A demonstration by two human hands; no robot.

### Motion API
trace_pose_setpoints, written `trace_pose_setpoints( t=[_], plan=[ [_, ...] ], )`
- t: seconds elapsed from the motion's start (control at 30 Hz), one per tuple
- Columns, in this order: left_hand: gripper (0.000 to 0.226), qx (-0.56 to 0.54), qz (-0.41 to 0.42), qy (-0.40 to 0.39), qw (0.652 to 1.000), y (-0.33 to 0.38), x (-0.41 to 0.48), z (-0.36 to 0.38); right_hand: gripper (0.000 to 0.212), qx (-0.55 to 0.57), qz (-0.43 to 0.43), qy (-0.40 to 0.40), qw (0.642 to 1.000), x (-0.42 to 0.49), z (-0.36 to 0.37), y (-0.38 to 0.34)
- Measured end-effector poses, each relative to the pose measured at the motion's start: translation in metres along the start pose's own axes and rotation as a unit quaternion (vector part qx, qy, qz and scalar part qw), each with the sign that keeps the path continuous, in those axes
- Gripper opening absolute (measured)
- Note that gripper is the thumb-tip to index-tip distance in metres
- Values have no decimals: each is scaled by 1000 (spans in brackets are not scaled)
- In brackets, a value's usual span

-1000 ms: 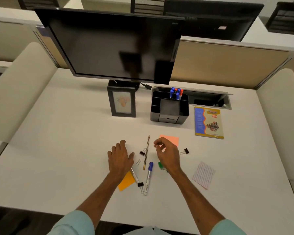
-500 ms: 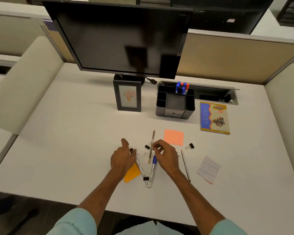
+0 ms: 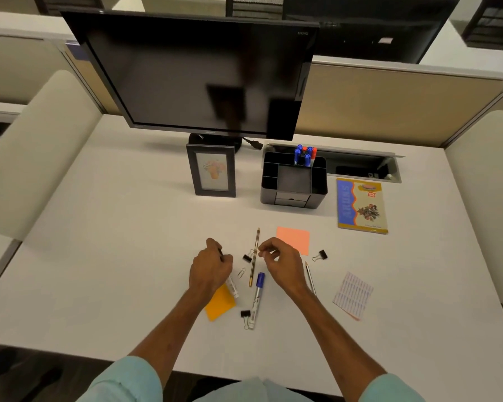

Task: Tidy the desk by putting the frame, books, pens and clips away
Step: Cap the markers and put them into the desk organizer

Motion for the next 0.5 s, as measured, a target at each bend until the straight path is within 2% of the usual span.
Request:
trace_pose_setpoints(
  t=[0.13, 0.3, 0.37, 0.5],
  plan=[
    [21, -56, 104, -8, 993, 25, 14, -10, 11, 51, -43, -43, 997, 23, -11, -15],
    [29, -124, 217, -35, 968, 73, 33, -16, 30, 38, -59, -87, 994, 62, -50, -27],
    [30, -143, 232, -43, 961, 91, 38, -12, 34, 10, -72, -84, 994, 70, -62, -30],
    [31, -172, 268, -45, 947, 116, 42, 1, 28, -17, -99, -32, 994, 71, -78, -26]
  ],
)
Point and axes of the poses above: each hand's wrist, its own x-axis towards the middle knuckle, its own z-axis out of the palm, y = z × x, the point moved 1 cm from there along x, towards the middle knuckle, and after that the axes turned 5 degrees about -x, right-handed, at the moved point
